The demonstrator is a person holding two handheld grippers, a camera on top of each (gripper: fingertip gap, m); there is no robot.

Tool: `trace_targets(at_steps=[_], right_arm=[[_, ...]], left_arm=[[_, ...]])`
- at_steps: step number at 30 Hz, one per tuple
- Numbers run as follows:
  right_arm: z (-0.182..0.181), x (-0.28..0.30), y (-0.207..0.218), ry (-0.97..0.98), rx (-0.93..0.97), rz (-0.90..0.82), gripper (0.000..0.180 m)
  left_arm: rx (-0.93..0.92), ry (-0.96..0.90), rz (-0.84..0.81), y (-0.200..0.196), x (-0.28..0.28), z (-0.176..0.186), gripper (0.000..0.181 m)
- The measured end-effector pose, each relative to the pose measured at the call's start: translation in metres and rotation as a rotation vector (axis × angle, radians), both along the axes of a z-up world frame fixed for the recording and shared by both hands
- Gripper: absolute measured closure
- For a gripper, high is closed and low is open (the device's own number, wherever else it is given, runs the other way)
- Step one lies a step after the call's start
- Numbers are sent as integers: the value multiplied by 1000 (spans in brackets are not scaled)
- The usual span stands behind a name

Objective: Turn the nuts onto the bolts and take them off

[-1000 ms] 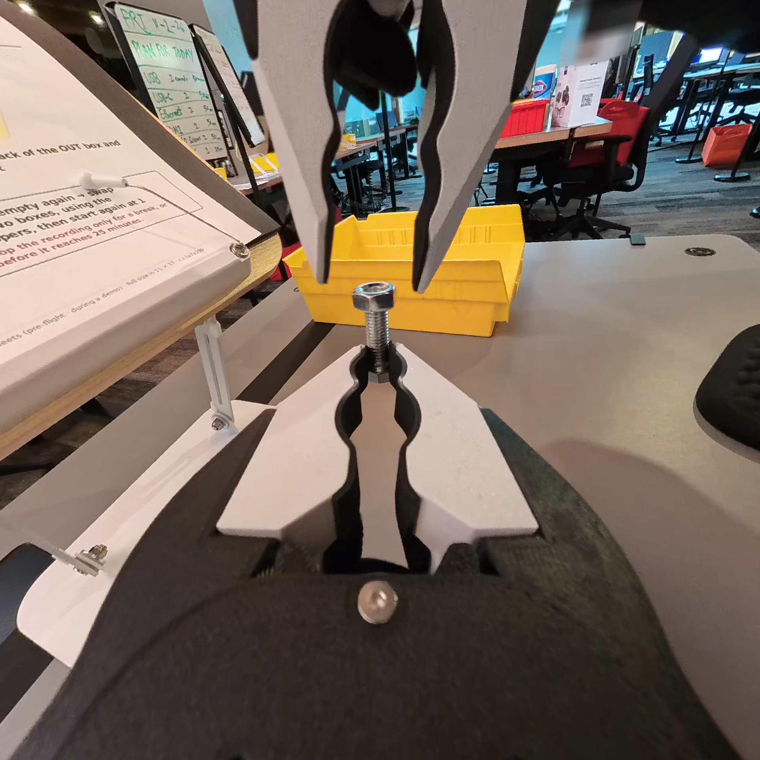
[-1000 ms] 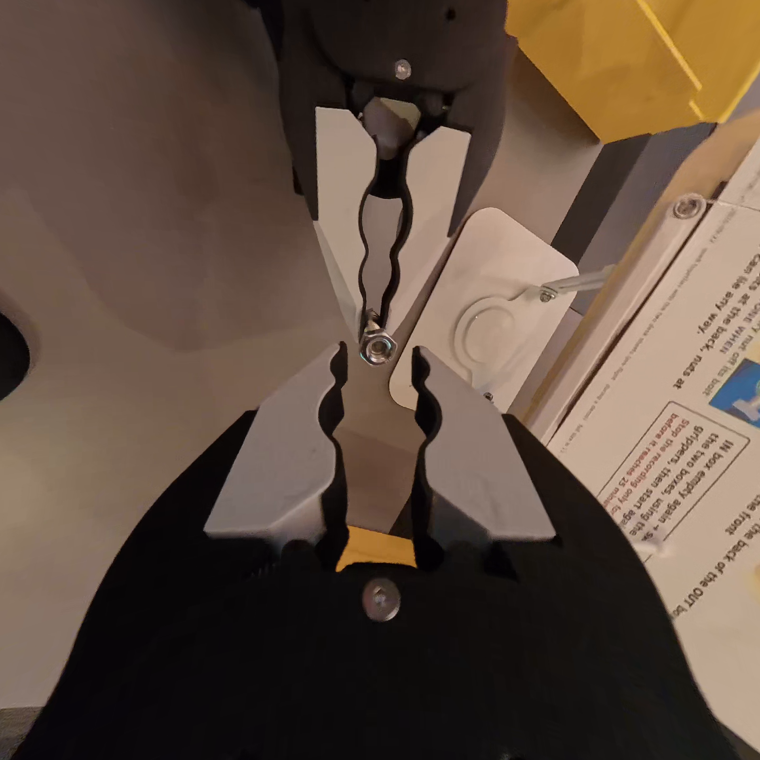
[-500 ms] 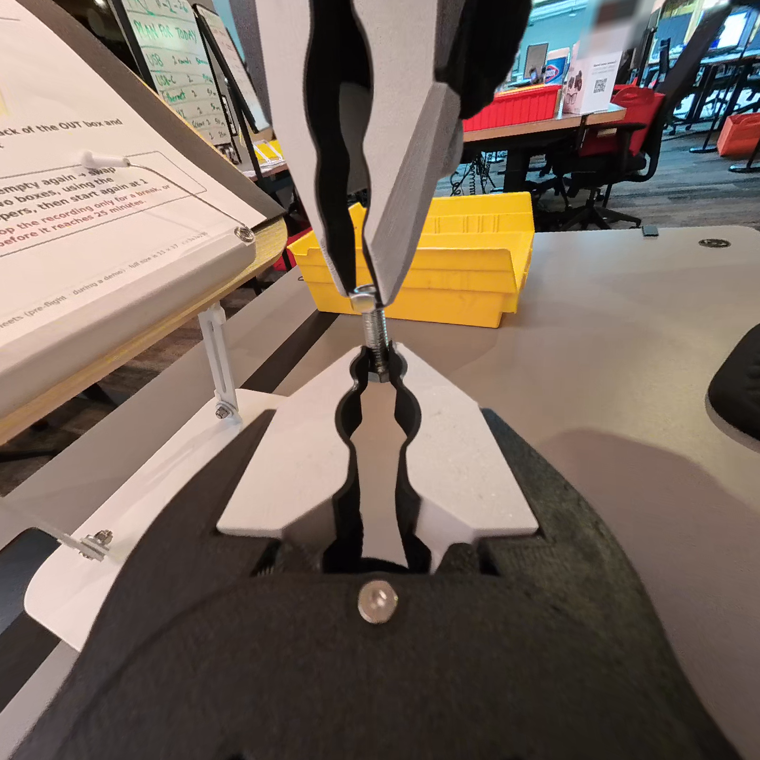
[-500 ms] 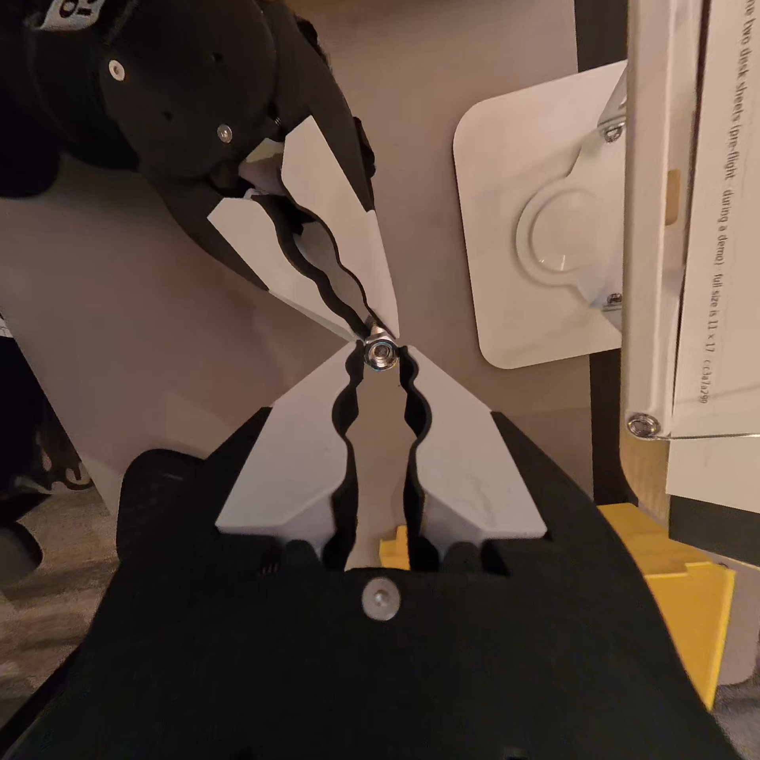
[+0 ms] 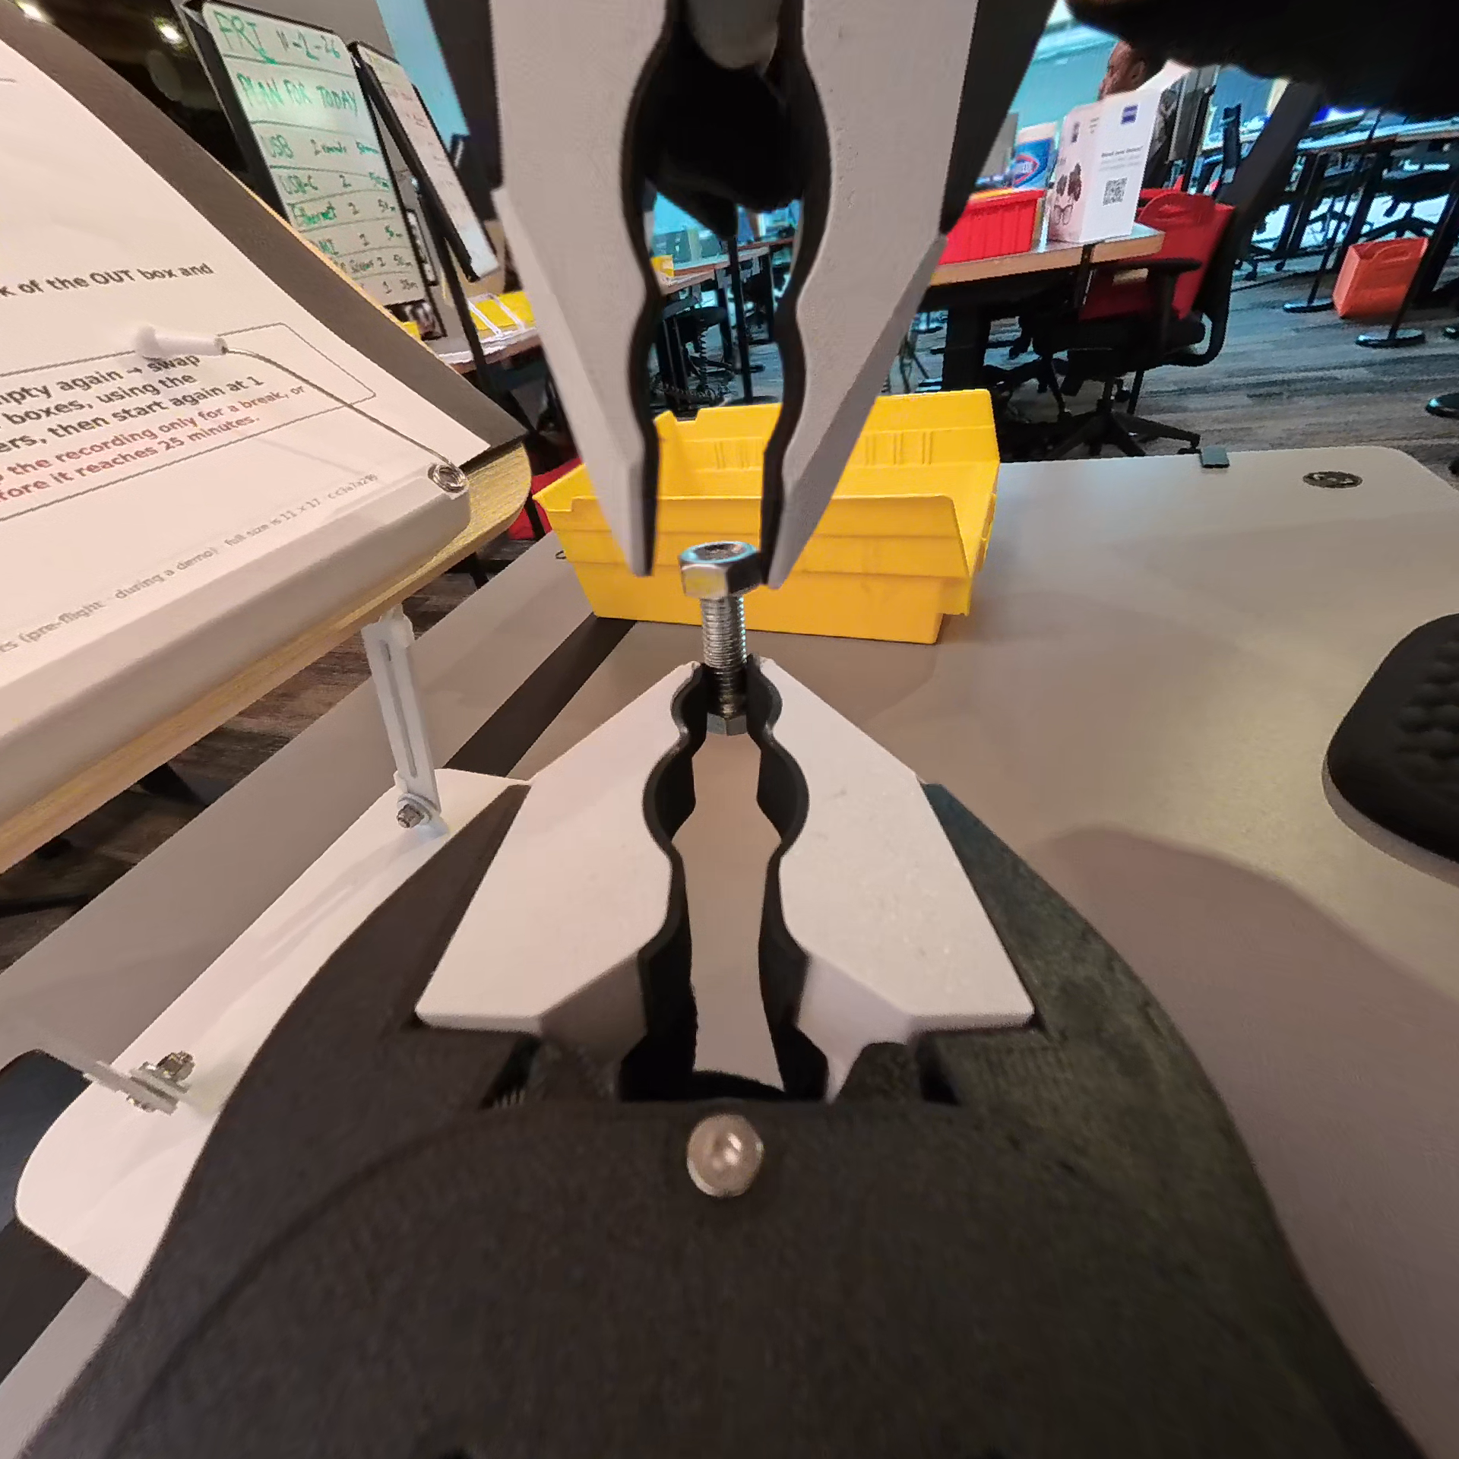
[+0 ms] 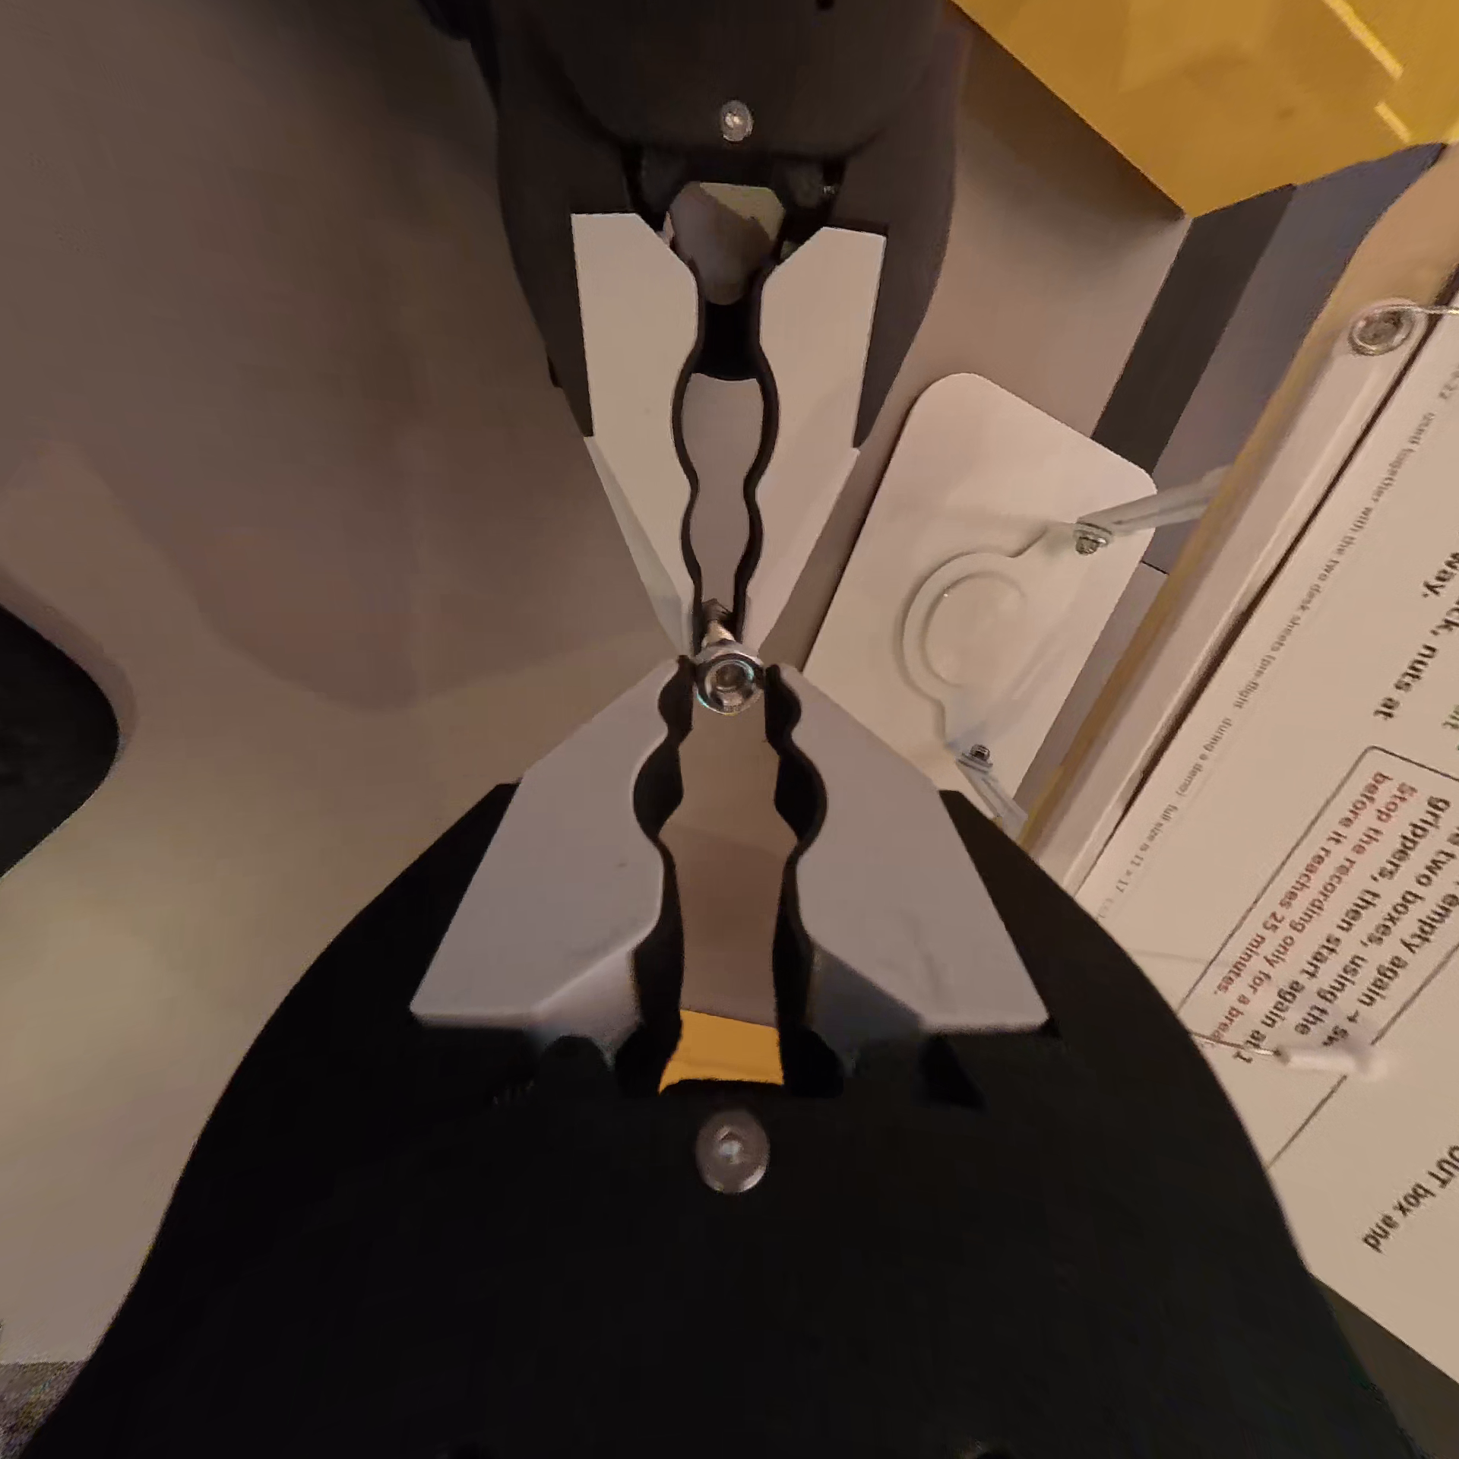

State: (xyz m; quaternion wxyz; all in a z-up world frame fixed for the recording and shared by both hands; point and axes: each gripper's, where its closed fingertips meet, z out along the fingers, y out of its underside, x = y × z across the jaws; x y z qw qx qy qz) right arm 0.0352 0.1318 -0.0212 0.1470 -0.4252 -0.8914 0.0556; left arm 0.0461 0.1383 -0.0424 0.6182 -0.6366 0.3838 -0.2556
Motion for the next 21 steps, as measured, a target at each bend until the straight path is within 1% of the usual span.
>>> trace_targets(at_steps=[3,5,7,9,10,12,14,16,20,21], right_arm=[[-2,1,-1,-9,-18,-12,164],[-3,2,-1,-26,-57,-93,164],[-5,2,1,-39,-136,-253,164],[-6,0,3,-38,-257,-478,164],[-6,-2,3,-30,-310,-559,164],[-7,-2,3,-21,-356,-615,164],[-7,-2,1,-18,-355,-586,163],[-4,-3,6,11,-280,-508,140],[8,-1,6,37,-143,-279,138],[10,-1,4,41,-105,-202,142]], left_arm=[[-1,3,3,1,-1,-1,173],[0,11,6,1,0,-2,173],[-3,18,12,2,0,-4,173],[-9,17,20,3,-2,-5,173],[-11,14,19,3,-2,-5,173],[-13,15,22,4,-3,-6,173],[-11,15,19,4,-2,-6,173],[-7,8,11,2,-1,-3,173],[-5,4,7,1,-1,-2,173],[-5,0,6,1,-1,-2,173]])
